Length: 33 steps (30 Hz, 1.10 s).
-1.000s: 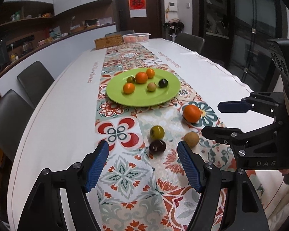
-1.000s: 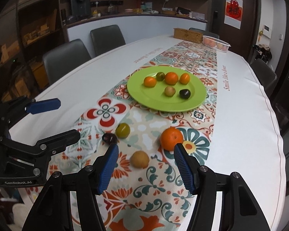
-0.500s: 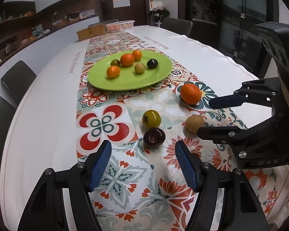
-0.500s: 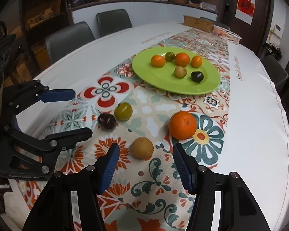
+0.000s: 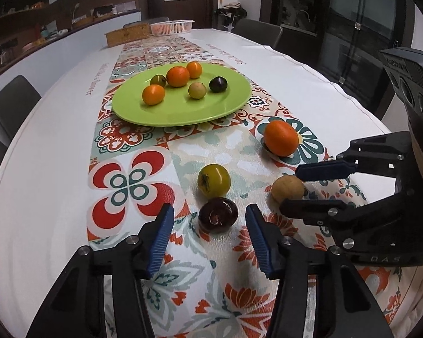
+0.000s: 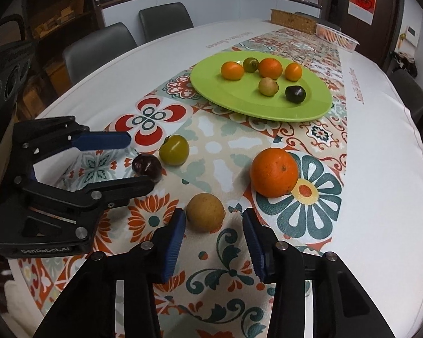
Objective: Organize fruits
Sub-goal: 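Grasp the dark plum with the left gripper while the right gripper grasps the brown round fruit, then carry the plum and brown fruit onto the green plate and open both grippers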
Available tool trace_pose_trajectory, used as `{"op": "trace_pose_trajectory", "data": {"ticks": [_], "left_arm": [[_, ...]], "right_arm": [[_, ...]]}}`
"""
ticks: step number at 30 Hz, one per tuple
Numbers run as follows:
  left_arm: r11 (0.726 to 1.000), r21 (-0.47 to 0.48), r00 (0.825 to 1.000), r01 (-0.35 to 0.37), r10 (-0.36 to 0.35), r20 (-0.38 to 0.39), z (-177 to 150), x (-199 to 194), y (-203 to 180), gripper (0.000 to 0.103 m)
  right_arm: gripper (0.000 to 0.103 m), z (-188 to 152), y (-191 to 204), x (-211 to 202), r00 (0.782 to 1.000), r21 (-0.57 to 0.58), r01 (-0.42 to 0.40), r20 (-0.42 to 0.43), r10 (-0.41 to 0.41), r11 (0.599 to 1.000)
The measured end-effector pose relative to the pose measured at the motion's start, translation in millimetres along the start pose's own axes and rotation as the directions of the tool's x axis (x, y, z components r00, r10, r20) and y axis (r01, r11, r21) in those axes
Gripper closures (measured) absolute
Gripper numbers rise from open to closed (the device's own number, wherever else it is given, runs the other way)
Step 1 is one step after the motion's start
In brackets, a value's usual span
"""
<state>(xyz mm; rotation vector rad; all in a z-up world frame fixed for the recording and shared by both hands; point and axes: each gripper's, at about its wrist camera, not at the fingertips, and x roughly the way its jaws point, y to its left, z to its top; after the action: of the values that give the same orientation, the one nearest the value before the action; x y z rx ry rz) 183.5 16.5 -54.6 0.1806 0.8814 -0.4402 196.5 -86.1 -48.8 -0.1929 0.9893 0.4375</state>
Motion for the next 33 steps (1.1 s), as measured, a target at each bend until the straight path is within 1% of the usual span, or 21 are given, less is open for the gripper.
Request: {"op": "trace_pose_trajectory", "data": {"ticks": [2, 5, 7, 8, 11, 12, 14, 19, 23, 33], "left_arm": [[1.0, -0.004, 1.0, 0.002, -0.002, -0.009, 0, 2, -1, 0.058], [1.0, -0.005, 1.0, -0.002, 0.002, -0.023, 0, 5, -3, 0.062], [1.0, -0.006, 1.0, -0.004, 0.004, -0.025, 0, 6, -4, 0.064], [1.0, -0.009, 1.0, -0.004, 0.003, -0.026, 1, 6, -5, 0.066], [1.0, -0.019, 0.999, 0.004, -0.004, -0.032, 0, 7, -7, 0.069], [1.0, -0.022, 0.999, 0.003, -0.004, -0.034, -1, 8, -8, 0.069], [1.0, -0.024, 0.999, -0.009, 0.008, -0.038, -2, 8, -8, 0.074], [0.998, -0.056, 0.999, -0.009, 0.007, -0.032, -2, 2, -8, 0.074], [0.997, -0.069, 1.0, -0.022, 0.021, -0.015, -1, -8, -10, 0.074], [0.995, -0.095, 0.998, -0.032, 0.037, 0.052, 4, -39, -16, 0.074]], "right_arm": [[0.064, 1, 0, 2, 1.0, 0.006, -0.006, -0.003, 0.006, 1.0], [0.064, 1, 0, 3, 1.0, 0.009, -0.008, 0.002, 0.008, 1.0], [0.067, 2, 0, 4, 1.0, 0.016, -0.017, -0.001, 0.017, 1.0], [0.069, 2, 0, 5, 1.0, 0.017, -0.022, -0.003, 0.022, 1.0], [0.073, 1, 2, 6, 1.0, 0.017, -0.027, -0.002, 0.027, 0.999], [0.073, 1, 2, 5, 1.0, 0.018, -0.028, -0.002, 0.028, 0.999], [0.073, 0, 2, 5, 0.999, 0.024, -0.037, -0.003, 0.037, 0.999], [0.073, 0, 3, 0, 0.999, 0.032, -0.042, 0.007, 0.042, 0.999], [0.073, 0, 5, -6, 0.999, 0.034, -0.047, 0.022, 0.046, 0.998], [0.073, 2, 5, -32, 0.995, 0.029, -0.039, 0.088, 0.036, 0.999]]}}
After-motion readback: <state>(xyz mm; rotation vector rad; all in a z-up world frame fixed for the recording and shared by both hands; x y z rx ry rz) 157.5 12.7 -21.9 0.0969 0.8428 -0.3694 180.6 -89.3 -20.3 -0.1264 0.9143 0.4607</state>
